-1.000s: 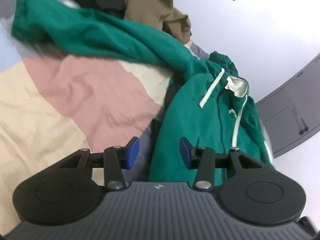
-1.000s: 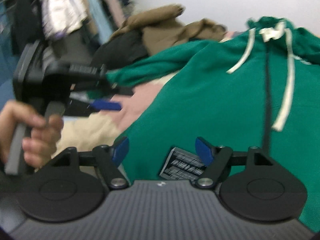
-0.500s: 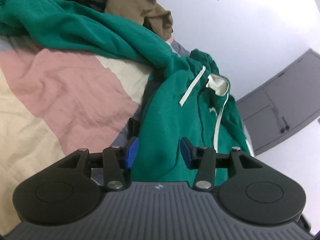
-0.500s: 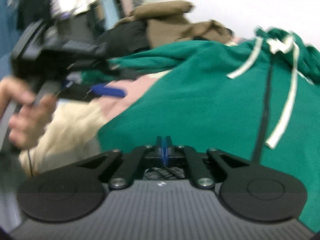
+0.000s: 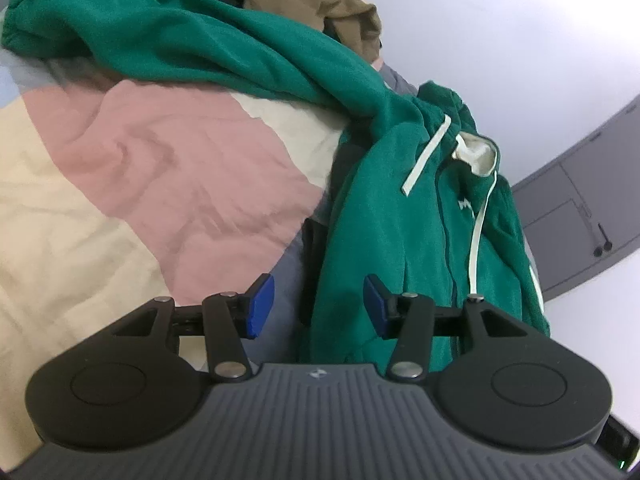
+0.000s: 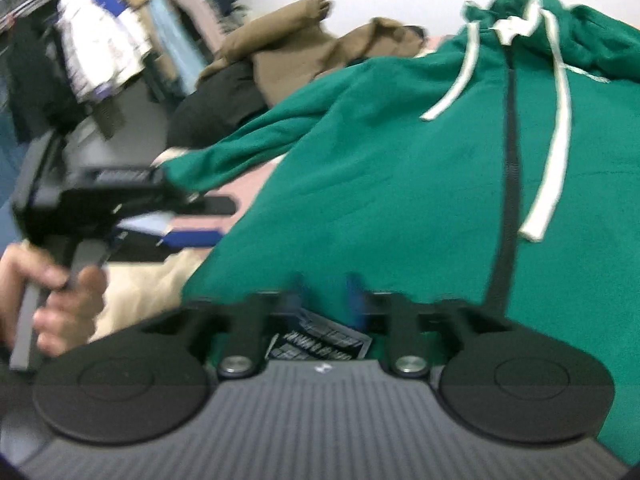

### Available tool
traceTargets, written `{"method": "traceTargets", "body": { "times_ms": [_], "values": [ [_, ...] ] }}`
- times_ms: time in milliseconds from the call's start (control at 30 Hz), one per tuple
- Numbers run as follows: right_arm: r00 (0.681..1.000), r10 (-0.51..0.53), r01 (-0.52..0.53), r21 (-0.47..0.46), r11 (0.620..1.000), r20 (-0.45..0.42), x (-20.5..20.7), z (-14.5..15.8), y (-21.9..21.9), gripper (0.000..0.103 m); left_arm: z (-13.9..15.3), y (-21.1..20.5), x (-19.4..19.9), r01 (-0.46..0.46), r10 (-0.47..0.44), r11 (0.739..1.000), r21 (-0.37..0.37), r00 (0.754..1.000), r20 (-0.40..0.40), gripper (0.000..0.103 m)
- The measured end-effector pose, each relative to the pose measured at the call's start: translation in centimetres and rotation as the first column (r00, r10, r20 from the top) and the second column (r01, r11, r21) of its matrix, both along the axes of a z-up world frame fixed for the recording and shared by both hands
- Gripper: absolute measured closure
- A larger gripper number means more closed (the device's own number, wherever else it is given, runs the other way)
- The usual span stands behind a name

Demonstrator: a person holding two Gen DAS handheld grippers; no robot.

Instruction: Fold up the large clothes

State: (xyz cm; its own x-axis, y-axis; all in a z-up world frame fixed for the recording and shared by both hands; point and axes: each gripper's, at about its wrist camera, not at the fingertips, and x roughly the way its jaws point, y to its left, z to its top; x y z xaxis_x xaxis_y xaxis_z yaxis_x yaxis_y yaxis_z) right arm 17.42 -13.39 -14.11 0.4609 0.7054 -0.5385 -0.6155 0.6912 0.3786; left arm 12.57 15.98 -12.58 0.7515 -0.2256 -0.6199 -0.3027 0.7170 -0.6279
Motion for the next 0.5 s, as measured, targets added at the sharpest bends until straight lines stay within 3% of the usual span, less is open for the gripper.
{"method": "traceTargets", "body": {
  "times_ms": [33,133,300,400,500],
  "values": [
    [1.0,0.016,-0.016,-0.009,1.0,0.021,-0.4,0.1,0.2,0.033,0.1,0.1,0.0,-0.002,0.002,1.0,-0.002,1.0,0.006,0.048],
    [0.992,0.058,-0.045,-0.122,0.992,0.109,-1.7,0.3,1.9,0.029,0.2,-0.1,-0.1,0.001,-0.001,1.0,0.009,1.0,0.01,0.048],
    [0.972,0.155,-0.119,-0.199,0.973,0.176,-3.9,0.1,3.7,0.022,0.9,-0.5,0.0,0.019,-0.02,0.998,0.053,0.999,0.025,0.048],
    [0.938,0.272,-0.2,-0.303,0.932,0.217,-5.6,-0.6,5.5,0.023,0.9,-0.4,0.1,0.024,-0.025,0.999,0.041,0.999,0.031,0.048],
    [0.909,0.312,-0.171,-0.434,0.884,0.277,-6.5,-1.6,6.5,0.025,0.7,-0.3,0.2,0.028,-0.028,0.999,0.024,0.999,0.021,0.048]
  ]
}}
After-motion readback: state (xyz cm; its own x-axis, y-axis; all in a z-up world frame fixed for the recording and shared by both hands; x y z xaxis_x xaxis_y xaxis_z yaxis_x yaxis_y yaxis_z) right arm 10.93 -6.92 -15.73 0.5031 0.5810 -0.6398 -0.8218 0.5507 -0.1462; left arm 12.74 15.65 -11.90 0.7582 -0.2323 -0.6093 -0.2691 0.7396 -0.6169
